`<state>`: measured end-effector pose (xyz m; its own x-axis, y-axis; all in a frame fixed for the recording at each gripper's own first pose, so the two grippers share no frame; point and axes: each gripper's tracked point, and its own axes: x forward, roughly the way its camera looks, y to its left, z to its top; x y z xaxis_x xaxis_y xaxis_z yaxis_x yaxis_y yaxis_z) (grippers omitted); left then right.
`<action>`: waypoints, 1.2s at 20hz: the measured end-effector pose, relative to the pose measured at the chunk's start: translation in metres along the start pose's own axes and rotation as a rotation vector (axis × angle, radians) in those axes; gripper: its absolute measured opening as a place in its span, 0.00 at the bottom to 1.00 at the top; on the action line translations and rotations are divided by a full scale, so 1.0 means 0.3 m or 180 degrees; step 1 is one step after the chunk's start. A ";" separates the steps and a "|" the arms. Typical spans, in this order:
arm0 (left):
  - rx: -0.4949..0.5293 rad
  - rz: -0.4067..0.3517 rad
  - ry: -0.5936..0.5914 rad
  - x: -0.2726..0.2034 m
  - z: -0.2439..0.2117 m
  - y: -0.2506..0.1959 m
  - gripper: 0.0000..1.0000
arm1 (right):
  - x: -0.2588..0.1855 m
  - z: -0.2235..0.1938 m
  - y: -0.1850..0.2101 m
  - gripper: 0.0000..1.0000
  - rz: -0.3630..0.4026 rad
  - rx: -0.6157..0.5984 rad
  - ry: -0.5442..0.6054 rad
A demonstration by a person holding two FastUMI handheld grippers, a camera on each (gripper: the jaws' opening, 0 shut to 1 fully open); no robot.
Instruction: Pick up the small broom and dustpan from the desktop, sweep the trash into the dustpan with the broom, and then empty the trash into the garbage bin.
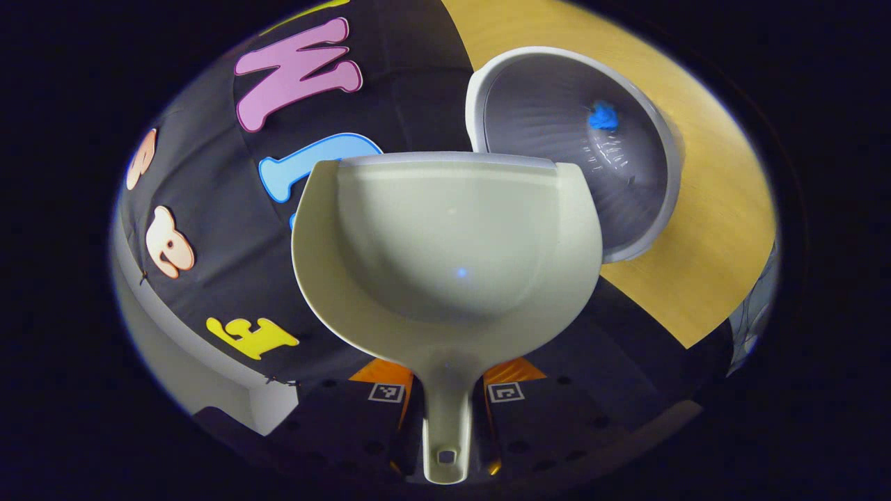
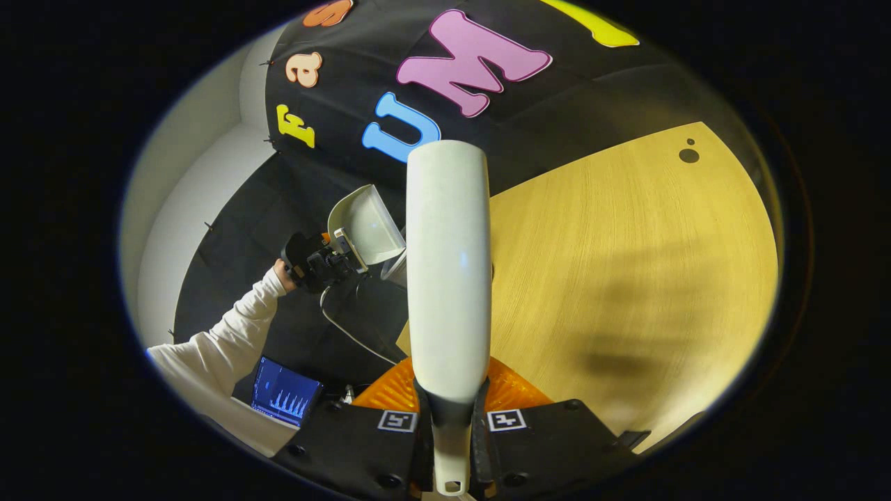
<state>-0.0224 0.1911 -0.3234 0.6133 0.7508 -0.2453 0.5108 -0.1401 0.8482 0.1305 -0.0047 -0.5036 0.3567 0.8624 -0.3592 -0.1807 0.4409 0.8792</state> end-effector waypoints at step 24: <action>-0.4089 -0.4322 -0.0753 -0.518 1.120 -0.647 0.28 | 0.132 -0.001 -0.327 0.22 -0.1669 0.0374 0.0250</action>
<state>-0.0144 -0.1152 -0.6077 0.3503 -0.1866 -0.9179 0.0228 0.9814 -0.1908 0.1620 -0.0137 -0.6042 0.3010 0.5521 -0.7775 0.1084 0.7903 0.6031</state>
